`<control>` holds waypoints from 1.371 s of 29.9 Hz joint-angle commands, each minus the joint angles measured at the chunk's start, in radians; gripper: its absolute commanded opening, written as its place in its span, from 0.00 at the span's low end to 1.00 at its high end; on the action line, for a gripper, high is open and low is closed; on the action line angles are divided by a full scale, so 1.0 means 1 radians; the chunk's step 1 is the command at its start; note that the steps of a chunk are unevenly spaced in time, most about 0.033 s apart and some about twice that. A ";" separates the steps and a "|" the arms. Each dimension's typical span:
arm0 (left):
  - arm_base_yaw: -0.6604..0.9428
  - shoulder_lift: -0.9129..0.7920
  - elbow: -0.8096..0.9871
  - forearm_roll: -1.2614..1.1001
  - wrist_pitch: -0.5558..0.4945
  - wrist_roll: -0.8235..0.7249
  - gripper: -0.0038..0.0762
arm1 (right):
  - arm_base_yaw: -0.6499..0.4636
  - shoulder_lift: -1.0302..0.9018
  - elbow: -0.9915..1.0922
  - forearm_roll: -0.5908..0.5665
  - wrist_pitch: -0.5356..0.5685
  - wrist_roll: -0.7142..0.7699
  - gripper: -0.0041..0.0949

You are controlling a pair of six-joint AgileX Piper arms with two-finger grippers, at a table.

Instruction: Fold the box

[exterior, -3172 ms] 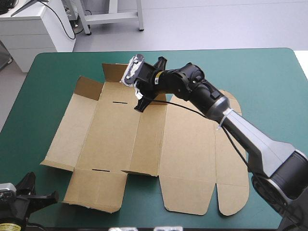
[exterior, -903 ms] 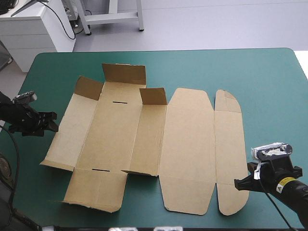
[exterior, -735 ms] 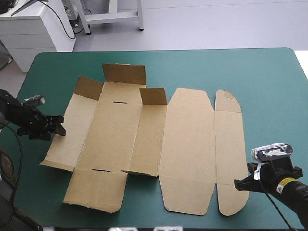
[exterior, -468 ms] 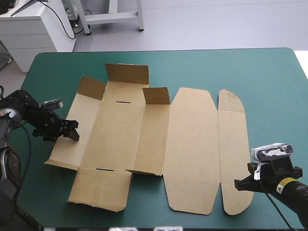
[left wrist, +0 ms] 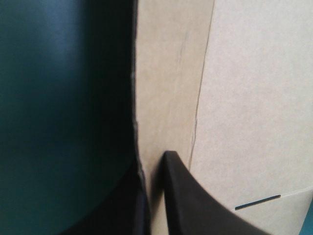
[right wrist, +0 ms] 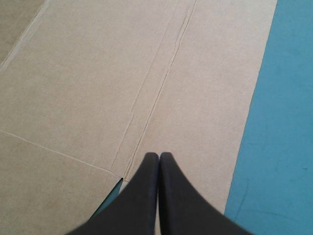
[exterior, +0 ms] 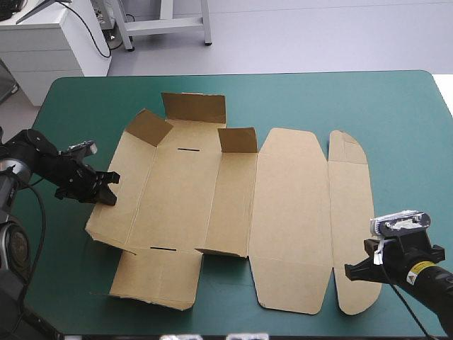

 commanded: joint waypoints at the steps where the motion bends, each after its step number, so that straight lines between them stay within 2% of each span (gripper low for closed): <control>1: -0.016 -0.018 0.016 -0.073 0.046 -0.002 0.06 | -0.005 0.001 -0.026 -0.006 -0.050 -0.001 0.02; 24: -0.016 -0.018 0.060 -0.095 0.046 -0.008 0.07 | -0.005 0.001 -0.026 -0.008 -0.070 -0.001 0.02; 28: -0.016 -0.018 0.060 -0.095 0.046 -0.008 0.22 | -0.005 0.001 -0.026 -0.008 -0.070 -0.001 0.02; 33: -0.016 -0.018 0.060 -0.099 0.046 -0.020 0.51 | -0.005 0.001 -0.026 -0.008 -0.066 -0.001 0.02; 41: -0.018 -0.018 0.060 -0.098 0.046 -0.027 0.53 | -0.005 0.001 -0.026 -0.008 -0.059 -0.001 0.02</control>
